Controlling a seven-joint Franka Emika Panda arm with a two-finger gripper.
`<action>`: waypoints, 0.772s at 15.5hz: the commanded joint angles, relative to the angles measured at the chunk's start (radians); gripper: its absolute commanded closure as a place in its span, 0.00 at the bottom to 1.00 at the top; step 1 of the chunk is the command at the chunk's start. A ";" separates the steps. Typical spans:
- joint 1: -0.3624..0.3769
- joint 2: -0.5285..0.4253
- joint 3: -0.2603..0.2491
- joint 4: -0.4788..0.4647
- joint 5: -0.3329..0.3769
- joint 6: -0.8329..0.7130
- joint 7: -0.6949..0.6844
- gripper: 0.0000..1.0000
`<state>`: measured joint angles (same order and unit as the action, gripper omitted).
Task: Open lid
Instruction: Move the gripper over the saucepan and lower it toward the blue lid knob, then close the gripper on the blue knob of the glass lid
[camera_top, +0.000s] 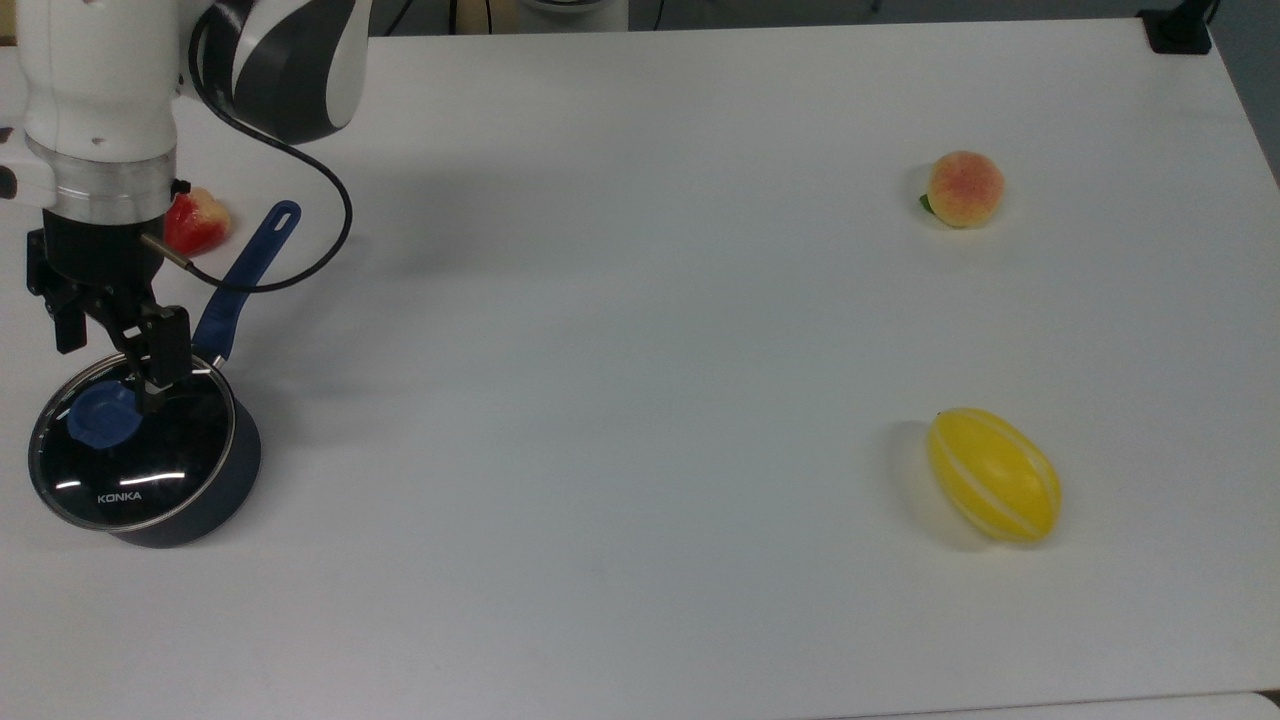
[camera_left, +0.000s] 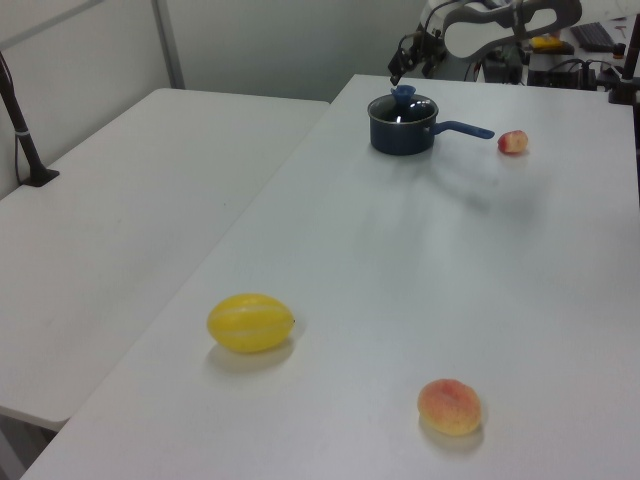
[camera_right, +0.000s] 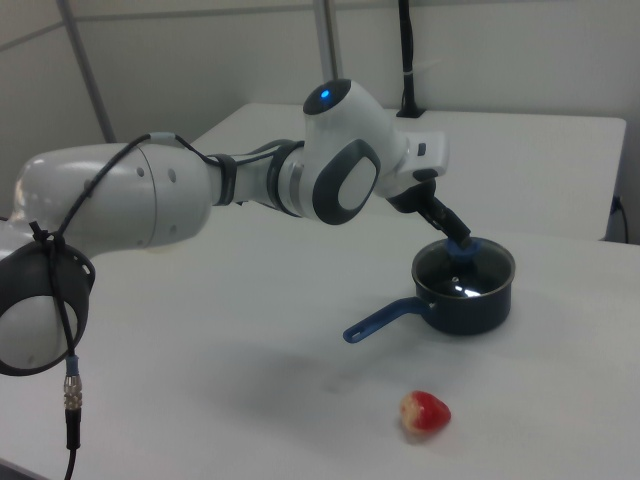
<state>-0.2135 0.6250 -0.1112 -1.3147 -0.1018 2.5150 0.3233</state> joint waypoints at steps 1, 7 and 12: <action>0.000 0.045 -0.013 0.032 -0.029 0.066 0.037 0.00; -0.004 0.073 -0.019 0.032 -0.133 0.126 0.063 0.00; -0.004 0.090 -0.021 0.034 -0.167 0.131 0.063 0.00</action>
<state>-0.2218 0.6918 -0.1190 -1.3094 -0.2361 2.6241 0.3628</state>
